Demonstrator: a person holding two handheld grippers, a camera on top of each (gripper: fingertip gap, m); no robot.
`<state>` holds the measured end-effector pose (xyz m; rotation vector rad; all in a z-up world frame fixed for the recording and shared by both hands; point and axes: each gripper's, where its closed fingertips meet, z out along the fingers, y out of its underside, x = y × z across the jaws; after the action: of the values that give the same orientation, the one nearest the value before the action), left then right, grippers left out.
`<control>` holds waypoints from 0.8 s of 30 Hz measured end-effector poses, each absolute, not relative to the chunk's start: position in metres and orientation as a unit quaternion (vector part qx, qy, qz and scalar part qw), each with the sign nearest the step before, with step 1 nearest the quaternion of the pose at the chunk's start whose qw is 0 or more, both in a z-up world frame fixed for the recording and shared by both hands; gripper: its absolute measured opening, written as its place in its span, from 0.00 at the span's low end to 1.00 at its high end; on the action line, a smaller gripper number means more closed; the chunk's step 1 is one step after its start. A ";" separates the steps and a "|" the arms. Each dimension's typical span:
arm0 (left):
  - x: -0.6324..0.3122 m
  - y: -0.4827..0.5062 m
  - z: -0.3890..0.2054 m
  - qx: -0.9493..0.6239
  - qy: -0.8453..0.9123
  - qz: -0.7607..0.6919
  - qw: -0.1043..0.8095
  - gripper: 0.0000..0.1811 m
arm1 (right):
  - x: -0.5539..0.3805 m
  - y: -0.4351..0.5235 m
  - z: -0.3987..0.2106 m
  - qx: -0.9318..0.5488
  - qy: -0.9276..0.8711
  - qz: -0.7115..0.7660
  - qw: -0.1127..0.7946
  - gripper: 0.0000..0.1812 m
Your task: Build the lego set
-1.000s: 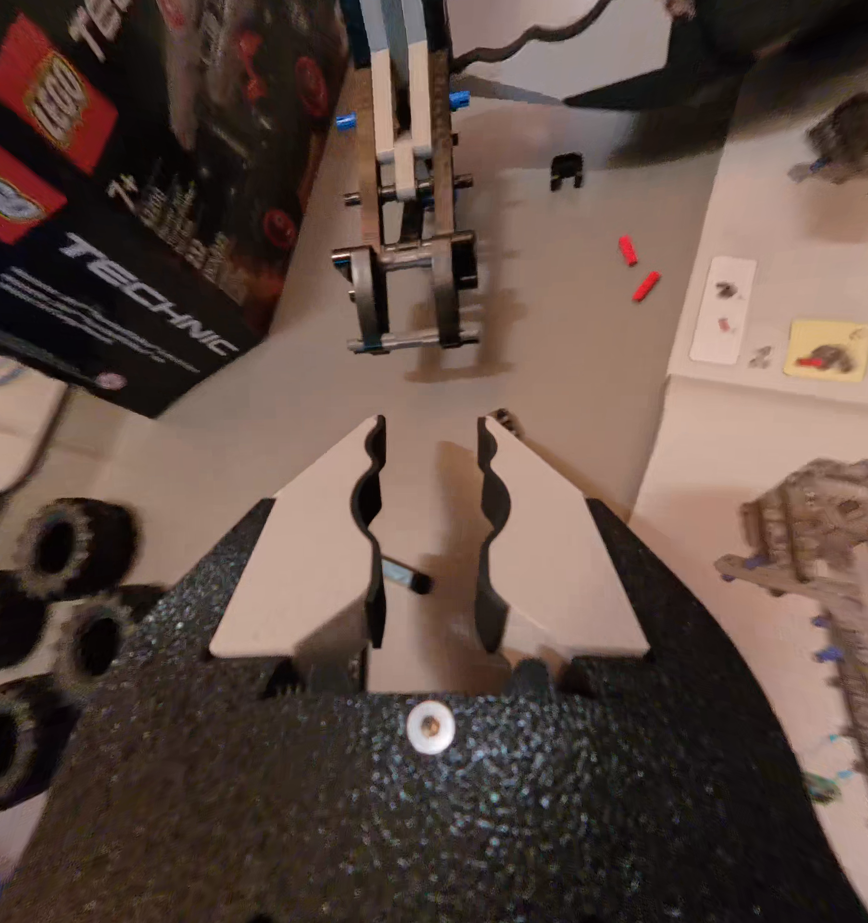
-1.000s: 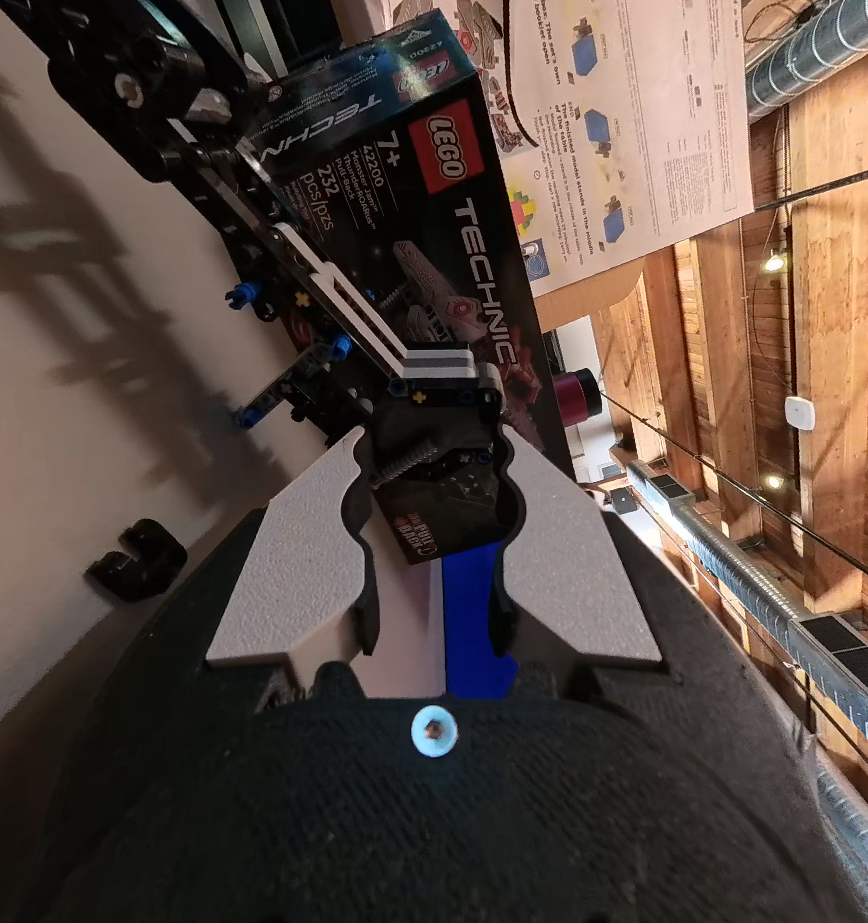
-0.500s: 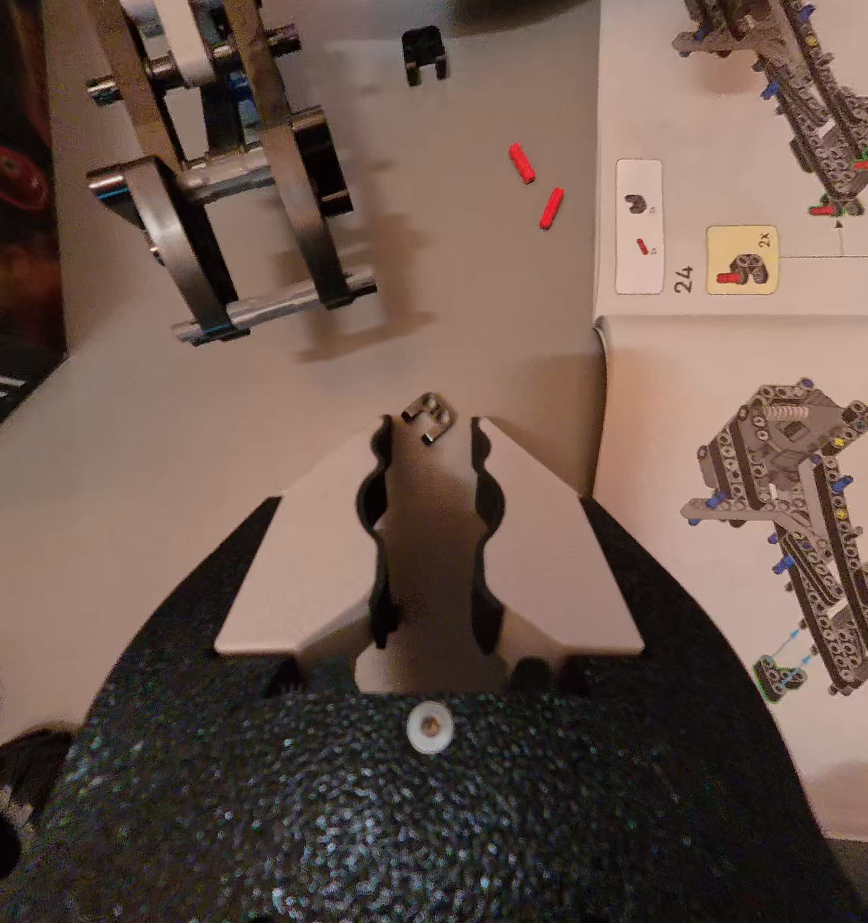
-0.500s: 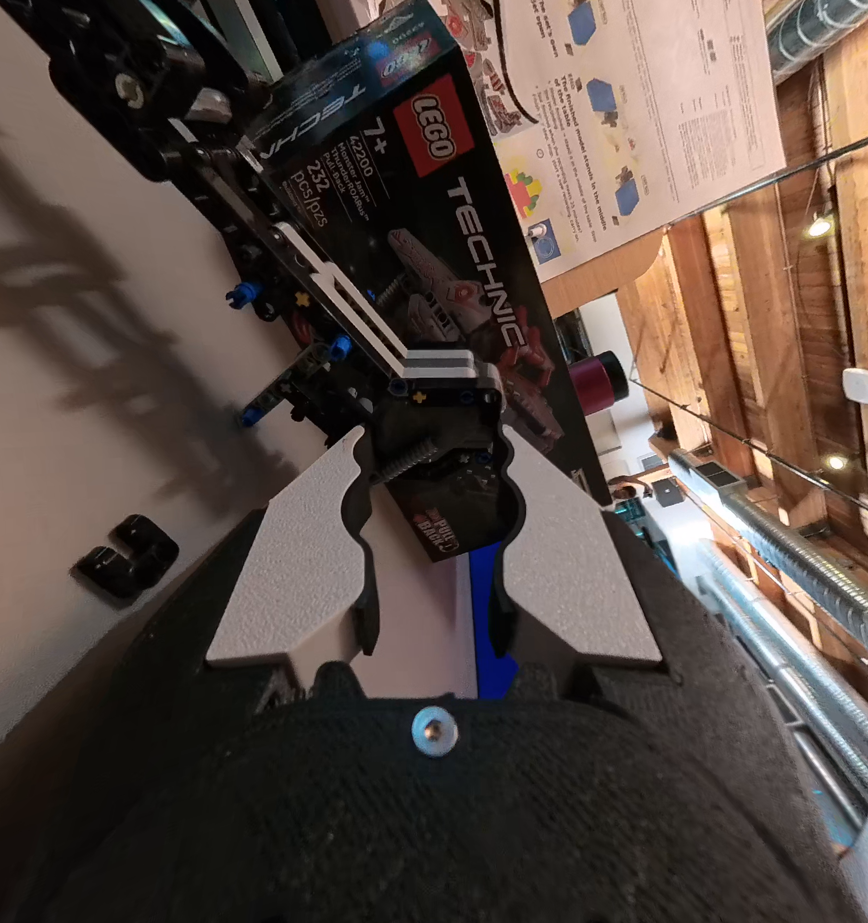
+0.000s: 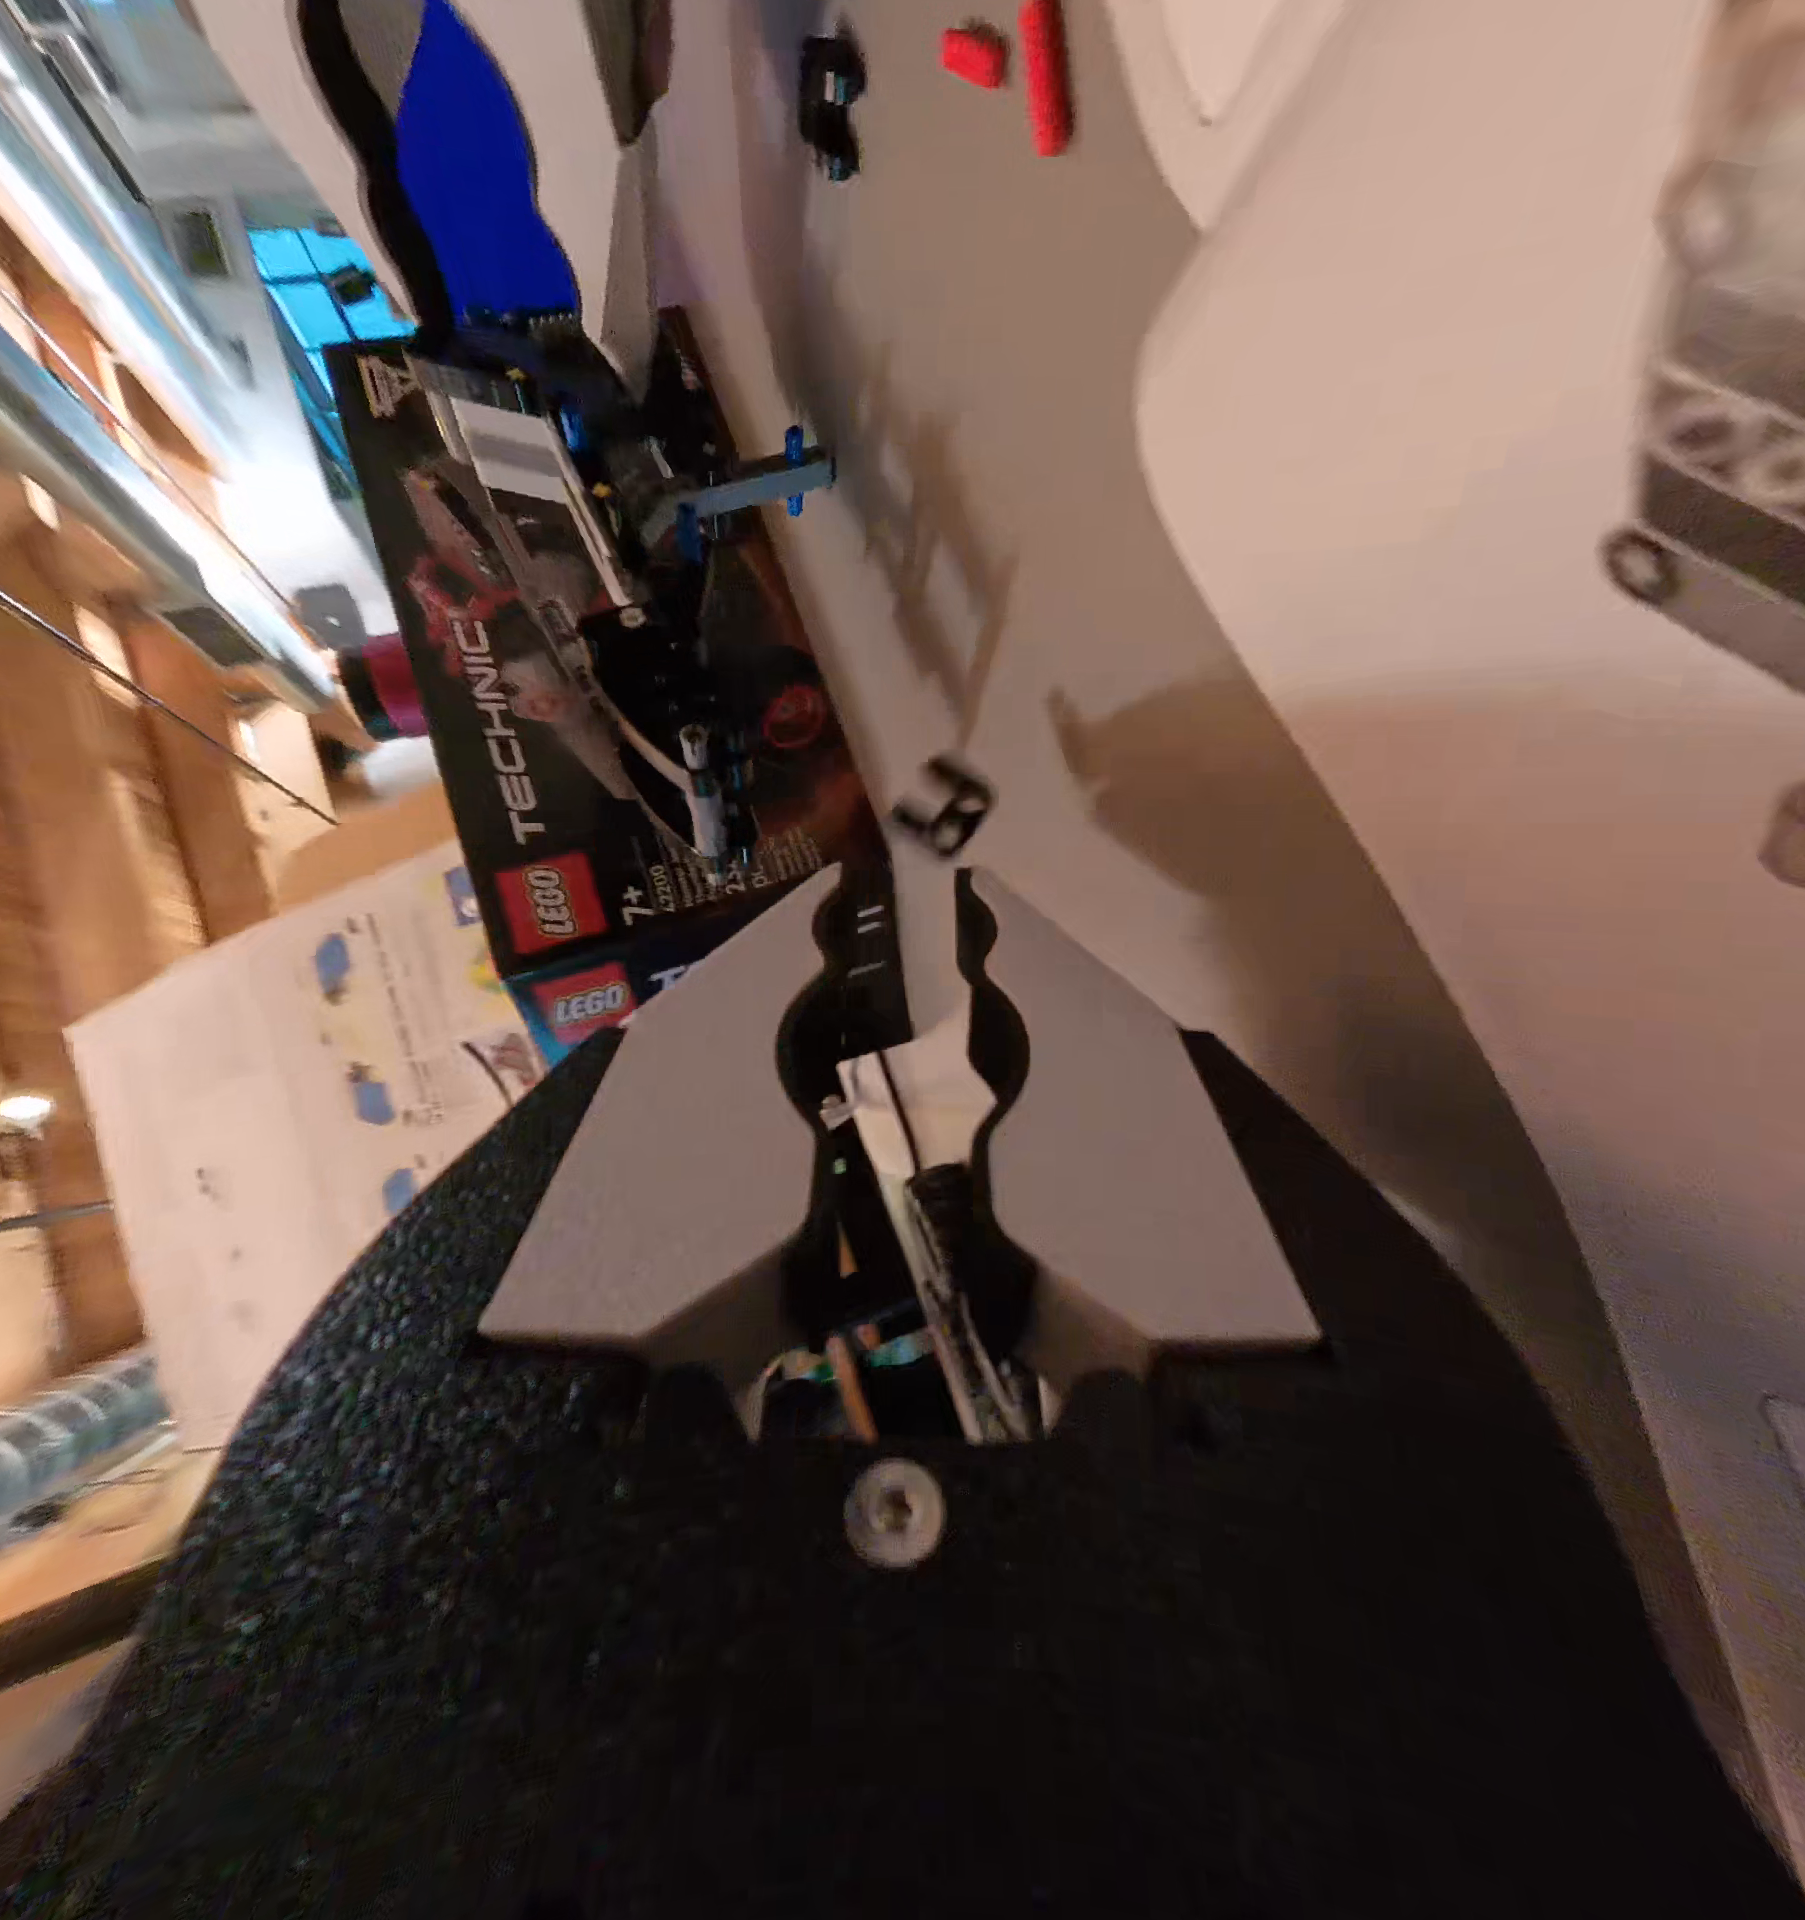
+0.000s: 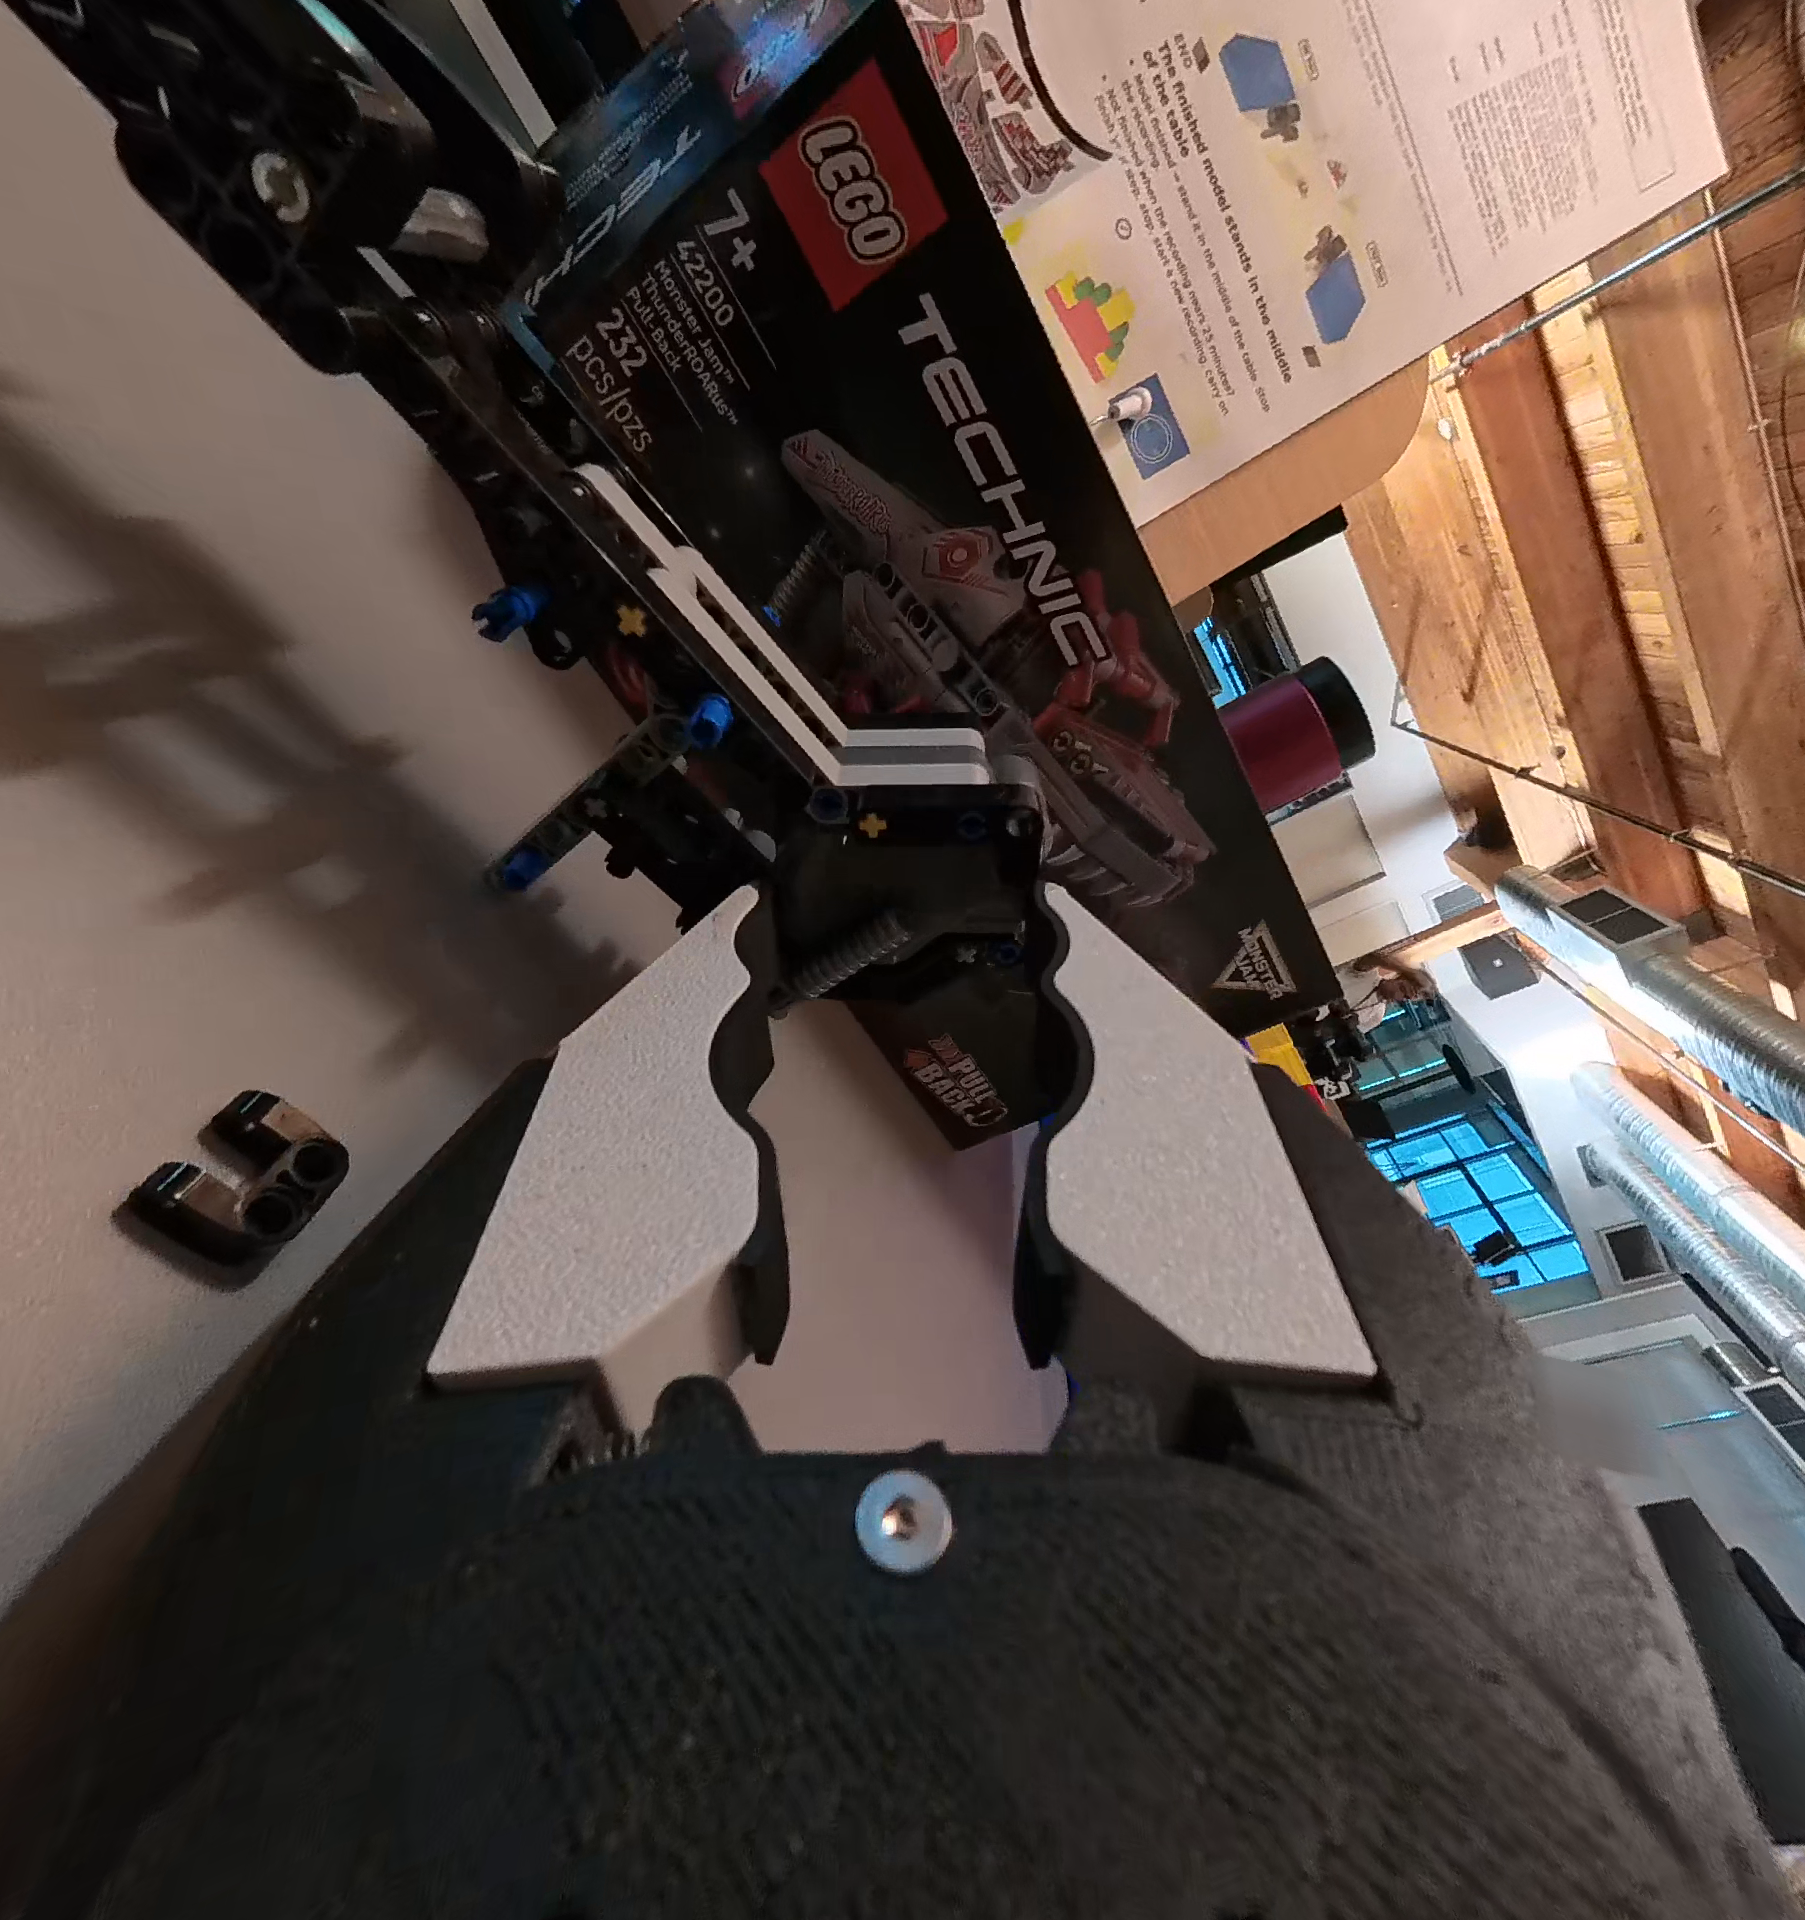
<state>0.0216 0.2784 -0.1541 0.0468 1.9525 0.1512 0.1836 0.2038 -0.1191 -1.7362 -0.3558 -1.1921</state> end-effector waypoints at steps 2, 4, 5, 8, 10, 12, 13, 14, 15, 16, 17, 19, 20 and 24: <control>0.018 0.282 -0.160 0.026 0.835 0.076 0.545 0.13 | 0.184 0.204 -0.119 -0.714 -0.143 -0.487 0.483 0.25; 0.016 0.284 -0.162 0.022 0.839 0.074 0.538 0.13 | 0.185 0.203 -0.120 -0.715 -0.141 -0.485 0.484 0.25; 0.015 0.286 -0.162 0.000 0.844 0.063 0.532 0.15 | 0.185 0.203 -0.120 -0.715 -0.141 -0.485 0.485 0.25; 0.013 0.288 -0.163 -0.121 0.870 -0.031 0.477 0.13 | 0.185 0.203 -0.120 -0.715 -0.140 -0.483 0.485 0.25; 0.014 0.289 -0.161 -0.234 0.868 -0.107 0.425 0.13 | 0.185 0.203 -0.120 -0.715 -0.140 -0.484 0.485 0.25; 0.018 0.289 -0.160 -0.345 0.846 -0.181 0.364 0.13 | 0.184 0.203 -0.119 -0.714 -0.142 -0.485 0.485 0.25; 0.019 0.287 -0.162 -0.398 0.831 -0.214 0.324 0.13 | 0.184 0.203 -0.119 -0.714 -0.143 -0.485 0.485 0.25; 0.019 0.282 -0.165 -0.435 0.821 -0.244 0.277 0.13 | 0.184 0.203 -0.120 -0.713 -0.143 -0.485 0.486 0.25; 0.018 0.278 -0.167 -0.452 0.817 -0.264 0.242 0.13 | 0.184 0.203 -0.119 -0.713 -0.143 -0.485 0.485 0.25; 0.018 0.278 -0.168 -0.448 0.820 -0.268 0.234 0.10 | 0.184 0.203 -0.119 -0.713 -0.144 -0.484 0.486 0.25; 0.019 0.281 -0.169 -0.429 0.830 -0.259 0.247 0.07 | 0.184 0.203 -0.119 -0.713 -0.144 -0.484 0.486 0.25; 0.017 0.289 -0.175 -0.414 0.843 -0.229 0.258 0.06 | 0.184 0.203 -0.120 -0.714 -0.143 -0.484 0.486 0.25; 0.014 0.291 -0.179 -0.430 0.841 -0.223 0.240 0.06 | 0.184 0.203 -0.120 -0.714 -0.144 -0.484 0.485 0.25; 0.013 0.284 -0.184 -0.453 0.832 -0.247 0.205 0.07 | 0.184 0.204 -0.119 -0.713 -0.145 -0.484 0.486 0.25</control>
<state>0.0133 0.2845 -0.1835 -1.2637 2.3187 -0.6879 0.1836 0.2035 -0.1193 -1.7353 -0.3527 -1.1770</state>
